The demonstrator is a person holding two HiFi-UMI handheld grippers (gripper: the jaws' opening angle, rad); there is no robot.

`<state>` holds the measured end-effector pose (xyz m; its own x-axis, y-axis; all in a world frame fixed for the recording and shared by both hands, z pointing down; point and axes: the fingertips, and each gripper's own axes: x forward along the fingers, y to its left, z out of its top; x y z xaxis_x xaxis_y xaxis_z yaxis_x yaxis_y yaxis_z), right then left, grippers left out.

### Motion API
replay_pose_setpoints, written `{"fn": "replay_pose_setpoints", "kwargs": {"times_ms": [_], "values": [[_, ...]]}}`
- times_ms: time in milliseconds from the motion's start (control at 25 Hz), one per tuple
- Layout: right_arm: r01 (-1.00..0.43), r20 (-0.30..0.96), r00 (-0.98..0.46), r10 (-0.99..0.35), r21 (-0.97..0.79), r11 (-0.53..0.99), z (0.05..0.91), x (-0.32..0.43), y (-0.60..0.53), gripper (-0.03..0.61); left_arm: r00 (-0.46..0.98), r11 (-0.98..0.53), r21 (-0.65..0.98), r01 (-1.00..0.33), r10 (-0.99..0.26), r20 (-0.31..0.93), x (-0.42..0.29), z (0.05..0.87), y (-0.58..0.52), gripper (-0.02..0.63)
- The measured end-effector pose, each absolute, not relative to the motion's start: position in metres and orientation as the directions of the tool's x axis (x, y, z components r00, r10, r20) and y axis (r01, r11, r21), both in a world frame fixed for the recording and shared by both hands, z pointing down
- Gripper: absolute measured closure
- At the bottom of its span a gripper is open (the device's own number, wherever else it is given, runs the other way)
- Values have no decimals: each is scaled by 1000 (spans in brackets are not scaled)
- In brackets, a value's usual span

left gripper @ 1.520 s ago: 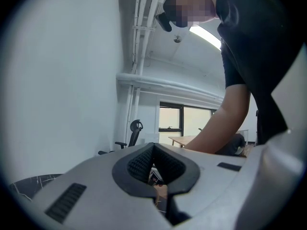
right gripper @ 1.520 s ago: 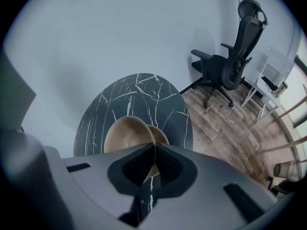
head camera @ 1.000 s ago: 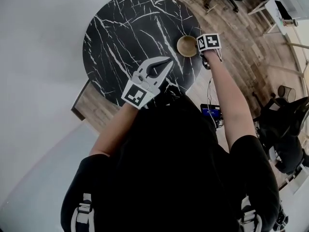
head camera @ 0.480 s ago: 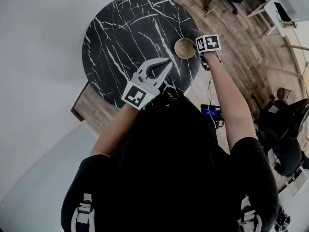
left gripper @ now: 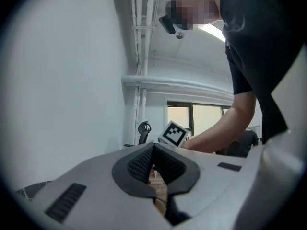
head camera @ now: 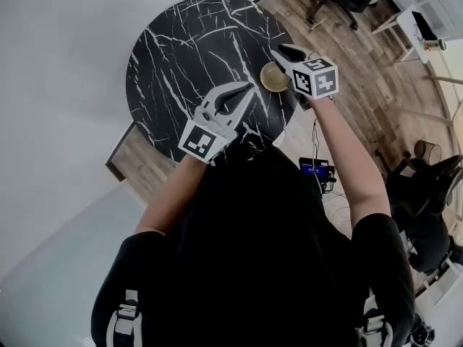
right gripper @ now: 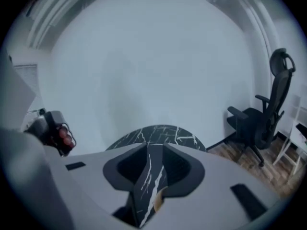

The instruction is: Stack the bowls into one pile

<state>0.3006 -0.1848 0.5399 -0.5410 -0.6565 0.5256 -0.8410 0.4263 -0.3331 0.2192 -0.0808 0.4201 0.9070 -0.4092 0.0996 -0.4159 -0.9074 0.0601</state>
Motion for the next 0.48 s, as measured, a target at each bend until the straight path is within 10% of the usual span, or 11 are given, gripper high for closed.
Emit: {"fn": "replay_pose_setpoints", "kwargs": {"times_ms": [480], "values": [[-773,203,-632,-748,-96,627,416,237,-104,543,887,-890,28,-456,-452,94,178,392,-75,609]]}}
